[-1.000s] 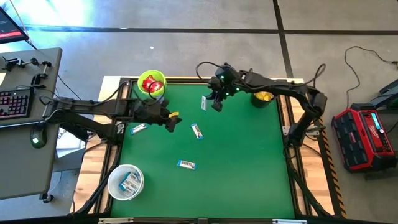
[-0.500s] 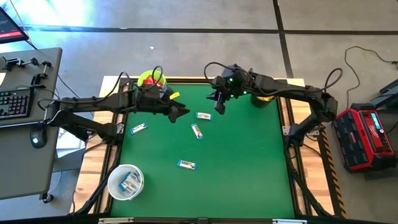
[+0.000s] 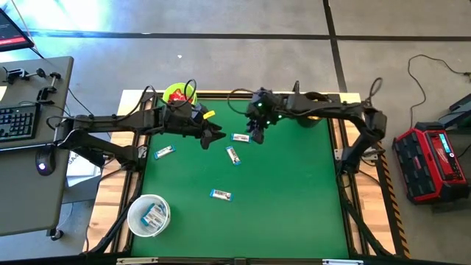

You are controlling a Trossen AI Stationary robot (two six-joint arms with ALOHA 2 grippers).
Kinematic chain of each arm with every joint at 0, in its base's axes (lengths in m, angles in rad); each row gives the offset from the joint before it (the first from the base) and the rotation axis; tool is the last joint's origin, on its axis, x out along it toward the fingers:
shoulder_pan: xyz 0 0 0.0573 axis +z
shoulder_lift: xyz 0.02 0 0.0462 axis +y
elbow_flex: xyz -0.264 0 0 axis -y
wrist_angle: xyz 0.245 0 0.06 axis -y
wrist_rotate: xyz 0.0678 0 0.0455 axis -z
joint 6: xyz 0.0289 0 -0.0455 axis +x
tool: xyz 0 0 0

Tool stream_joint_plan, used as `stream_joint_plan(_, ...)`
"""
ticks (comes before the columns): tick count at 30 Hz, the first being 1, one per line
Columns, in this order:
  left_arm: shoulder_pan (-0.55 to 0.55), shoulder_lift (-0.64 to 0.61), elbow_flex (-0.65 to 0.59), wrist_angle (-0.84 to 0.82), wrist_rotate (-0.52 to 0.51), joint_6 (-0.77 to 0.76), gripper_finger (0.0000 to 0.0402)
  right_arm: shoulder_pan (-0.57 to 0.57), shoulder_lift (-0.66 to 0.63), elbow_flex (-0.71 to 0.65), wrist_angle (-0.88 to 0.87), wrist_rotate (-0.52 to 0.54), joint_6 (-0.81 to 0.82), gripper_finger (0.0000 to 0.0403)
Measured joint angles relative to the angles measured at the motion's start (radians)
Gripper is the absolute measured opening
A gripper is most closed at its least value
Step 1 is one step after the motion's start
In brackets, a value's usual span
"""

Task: Sort candy by brand, put in halloween buckets
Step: Put the white chocolate into the white bucket

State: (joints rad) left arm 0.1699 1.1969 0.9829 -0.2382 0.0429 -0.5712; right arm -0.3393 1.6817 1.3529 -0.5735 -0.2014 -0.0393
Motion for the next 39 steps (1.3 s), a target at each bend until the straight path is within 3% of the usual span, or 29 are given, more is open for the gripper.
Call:
stream_joint_plan(5, 0.000, 0.000, 0.000, -0.002, 0.000, 0.000, 0.0227, 0.000, 0.089, -0.056, 0.117, -0.015, -0.021, 0.0190)
stream_joint_plan(10, 0.000, -0.002, 0.000, -0.003, 0.000, 0.000, 0.0227, 0.000, 0.194, -0.072, 0.210, 0.013, -0.039, 0.0212)
stream_joint_plan(17, 0.000, -0.002, 0.000, -0.007, -0.001, 0.000, 0.0227, 0.000, 0.297, -0.073, 0.312, 0.045, -0.095, 0.0213)
stream_joint_plan(32, 0.000, -0.002, 0.000, -0.030, -0.002, 0.006, 0.0227, 0.000, 0.377, -0.070, 0.310, 0.051, -0.098, 0.0212)
stream_joint_plan(39, 0.000, -0.002, 0.000, -0.044, -0.002, 0.006, 0.0227, -0.001, 0.372, -0.056, 0.269, 0.053, -0.088, 0.0173)
